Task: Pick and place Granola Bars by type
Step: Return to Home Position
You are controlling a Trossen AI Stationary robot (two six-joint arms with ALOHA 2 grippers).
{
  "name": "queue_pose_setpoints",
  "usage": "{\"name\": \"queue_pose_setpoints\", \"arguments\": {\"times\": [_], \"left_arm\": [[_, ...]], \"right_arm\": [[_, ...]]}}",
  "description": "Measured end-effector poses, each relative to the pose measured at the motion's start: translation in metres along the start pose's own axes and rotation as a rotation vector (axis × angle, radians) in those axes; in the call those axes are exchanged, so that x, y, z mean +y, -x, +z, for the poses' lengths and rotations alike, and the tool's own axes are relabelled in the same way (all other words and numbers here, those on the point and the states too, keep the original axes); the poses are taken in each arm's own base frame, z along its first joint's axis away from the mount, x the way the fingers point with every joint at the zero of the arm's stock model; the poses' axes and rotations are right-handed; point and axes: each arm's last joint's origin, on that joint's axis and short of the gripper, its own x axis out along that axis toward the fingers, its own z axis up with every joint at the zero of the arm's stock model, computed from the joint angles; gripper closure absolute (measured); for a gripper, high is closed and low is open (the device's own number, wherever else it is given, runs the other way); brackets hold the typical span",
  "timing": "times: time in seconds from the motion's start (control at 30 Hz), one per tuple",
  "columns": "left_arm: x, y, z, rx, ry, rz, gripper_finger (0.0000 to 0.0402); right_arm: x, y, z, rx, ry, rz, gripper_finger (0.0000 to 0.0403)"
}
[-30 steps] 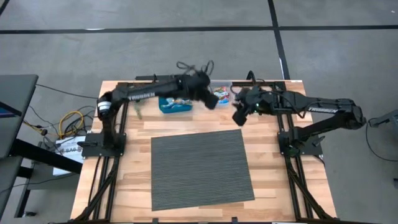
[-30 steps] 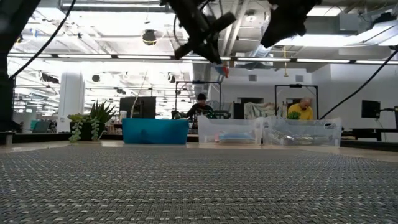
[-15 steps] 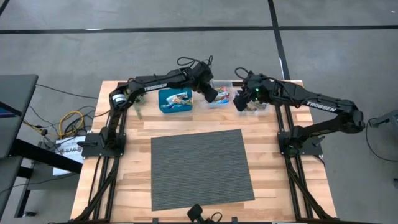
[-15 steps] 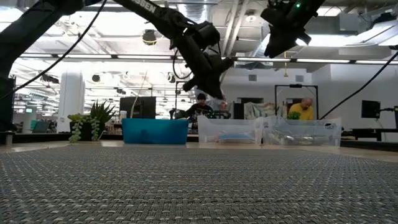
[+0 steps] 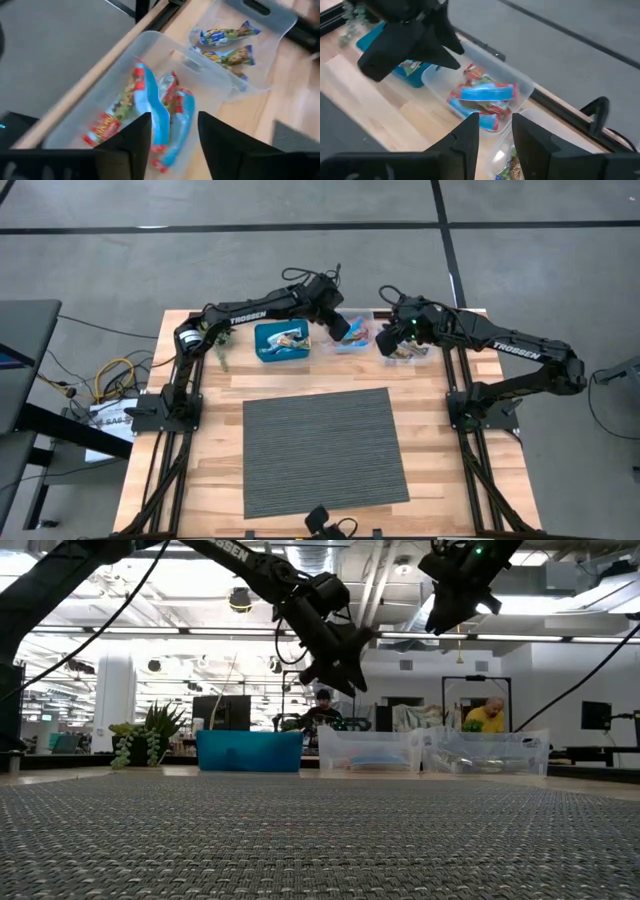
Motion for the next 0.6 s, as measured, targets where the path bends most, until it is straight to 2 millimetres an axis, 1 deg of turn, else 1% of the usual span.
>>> {"name": "queue_pose_setpoints", "arguments": {"times": [0.13,0.2,0.27,0.3,0.4,0.47,0.53,0.6], "left_arm": [[-0.005,0.003,0.001,0.01,0.065,-0.103,0.0236],[-0.009,0.009,0.004,0.005,0.059,-0.178,0.0235],[-0.015,0.019,0.007,0.003,0.021,-0.28,0.0236],[-0.019,0.026,0.01,-0.007,-0.009,-0.345,0.0236],[-0.03,0.048,0.02,-0.058,-0.048,-0.521,0.0236],[-0.039,0.065,0.024,-0.079,-0.071,-0.592,0.0236],[-0.052,0.081,0.027,-0.113,-0.094,-0.587,0.0236],[-0.069,0.097,0.025,-0.137,-0.093,-0.532,0.0236]], "right_arm": [[0.008,0.002,-0.003,0.028,0.068,0.107,0.0295],[0.012,0.009,-0.007,0.037,0.122,0.188,0.0295],[0.014,0.018,-0.017,0.007,0.146,0.261,0.0295],[0.014,0.022,-0.023,-0.017,0.141,0.304,0.0295],[0.008,0.035,-0.053,-0.079,0.087,0.424,0.0295],[0.003,0.042,-0.073,-0.135,0.028,0.495,0.0295],[-0.003,0.047,-0.092,-0.19,-0.019,0.562,0.0295],[-0.008,0.053,-0.105,-0.243,-0.05,0.621,0.0295]]}}
